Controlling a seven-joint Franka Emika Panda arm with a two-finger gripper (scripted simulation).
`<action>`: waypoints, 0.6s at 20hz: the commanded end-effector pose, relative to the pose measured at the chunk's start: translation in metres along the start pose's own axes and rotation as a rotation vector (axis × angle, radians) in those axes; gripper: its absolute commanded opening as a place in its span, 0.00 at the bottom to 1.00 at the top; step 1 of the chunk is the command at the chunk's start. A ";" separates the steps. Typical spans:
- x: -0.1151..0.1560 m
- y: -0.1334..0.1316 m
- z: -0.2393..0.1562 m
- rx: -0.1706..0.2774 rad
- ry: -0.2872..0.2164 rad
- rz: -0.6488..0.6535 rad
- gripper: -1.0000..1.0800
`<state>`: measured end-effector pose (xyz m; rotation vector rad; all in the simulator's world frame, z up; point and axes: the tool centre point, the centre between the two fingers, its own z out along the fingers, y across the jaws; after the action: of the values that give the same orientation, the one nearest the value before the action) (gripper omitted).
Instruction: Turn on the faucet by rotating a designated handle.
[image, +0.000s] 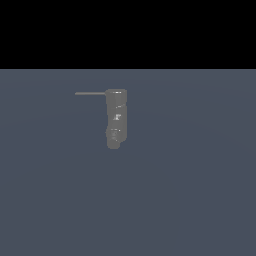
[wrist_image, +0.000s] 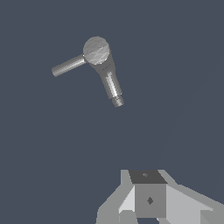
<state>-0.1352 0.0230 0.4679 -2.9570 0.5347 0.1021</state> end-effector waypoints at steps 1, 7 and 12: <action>0.016 -0.010 0.007 0.010 -0.008 0.064 0.00; 0.052 -0.035 0.027 0.022 -0.023 0.218 0.00; 0.080 -0.055 0.047 0.023 -0.030 0.349 0.00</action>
<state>-0.0527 0.0495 0.4272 -2.8234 0.9761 0.1669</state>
